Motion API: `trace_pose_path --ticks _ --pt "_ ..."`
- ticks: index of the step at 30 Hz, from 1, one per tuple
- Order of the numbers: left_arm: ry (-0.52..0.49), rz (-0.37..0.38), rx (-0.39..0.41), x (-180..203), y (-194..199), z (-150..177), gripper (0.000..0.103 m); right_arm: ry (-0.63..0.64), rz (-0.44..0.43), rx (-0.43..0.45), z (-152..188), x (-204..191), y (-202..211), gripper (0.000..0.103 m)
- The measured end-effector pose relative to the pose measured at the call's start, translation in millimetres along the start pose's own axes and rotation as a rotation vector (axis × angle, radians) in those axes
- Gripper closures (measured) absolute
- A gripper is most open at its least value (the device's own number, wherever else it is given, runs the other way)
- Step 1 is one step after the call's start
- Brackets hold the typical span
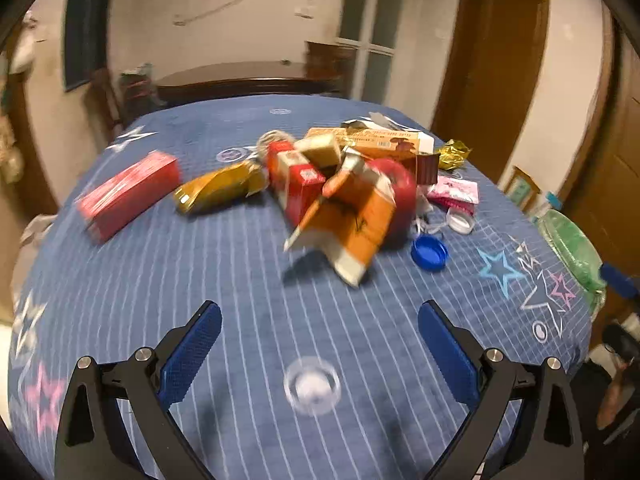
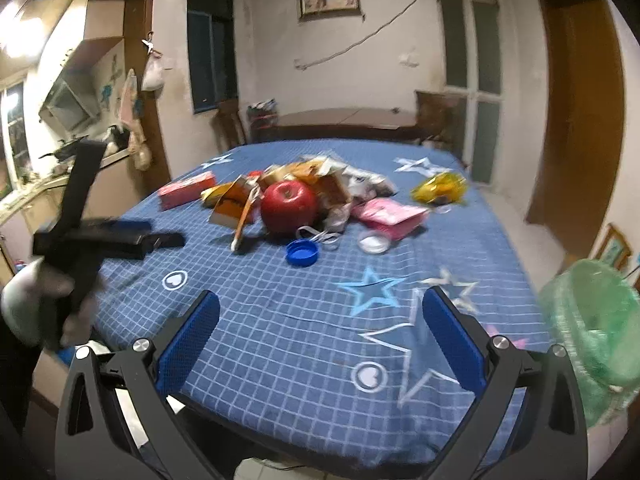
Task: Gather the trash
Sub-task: 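Grasp the orange snack wrapper with left tool while right tool grasps the blue bottle cap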
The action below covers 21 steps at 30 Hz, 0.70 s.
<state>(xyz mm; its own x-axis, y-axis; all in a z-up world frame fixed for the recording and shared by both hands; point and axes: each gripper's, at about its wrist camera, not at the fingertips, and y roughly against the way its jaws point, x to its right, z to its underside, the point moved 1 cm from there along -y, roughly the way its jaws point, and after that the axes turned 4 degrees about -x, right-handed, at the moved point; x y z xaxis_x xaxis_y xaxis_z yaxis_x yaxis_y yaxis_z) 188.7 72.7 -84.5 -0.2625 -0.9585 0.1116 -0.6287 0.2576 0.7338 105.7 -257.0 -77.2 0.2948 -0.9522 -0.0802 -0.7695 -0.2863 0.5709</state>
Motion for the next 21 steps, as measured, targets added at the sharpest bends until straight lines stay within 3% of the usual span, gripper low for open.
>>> trace_pose_path --ticks 7,10,12,17,21 --pt "-0.102 0.160 -0.060 -18 -45 -44 0.011 -0.004 -0.109 -0.127 -12 2 -49 0.005" --pt "-0.121 0.206 -0.100 -16 -68 -53 0.011 0.027 -0.123 -0.170 -25 -2 -76 0.012" --pt "-0.128 0.213 -0.121 -12 -81 -57 0.016 0.035 -0.146 -0.213 -34 -5 -94 0.019" --pt "-0.106 0.296 -0.167 -6 -104 -59 0.046 0.061 -0.146 -0.301 -55 -11 -138 0.040" --pt "-0.092 0.323 -0.183 -2 -109 -60 0.050 0.089 -0.120 -0.362 -60 -17 -165 0.043"
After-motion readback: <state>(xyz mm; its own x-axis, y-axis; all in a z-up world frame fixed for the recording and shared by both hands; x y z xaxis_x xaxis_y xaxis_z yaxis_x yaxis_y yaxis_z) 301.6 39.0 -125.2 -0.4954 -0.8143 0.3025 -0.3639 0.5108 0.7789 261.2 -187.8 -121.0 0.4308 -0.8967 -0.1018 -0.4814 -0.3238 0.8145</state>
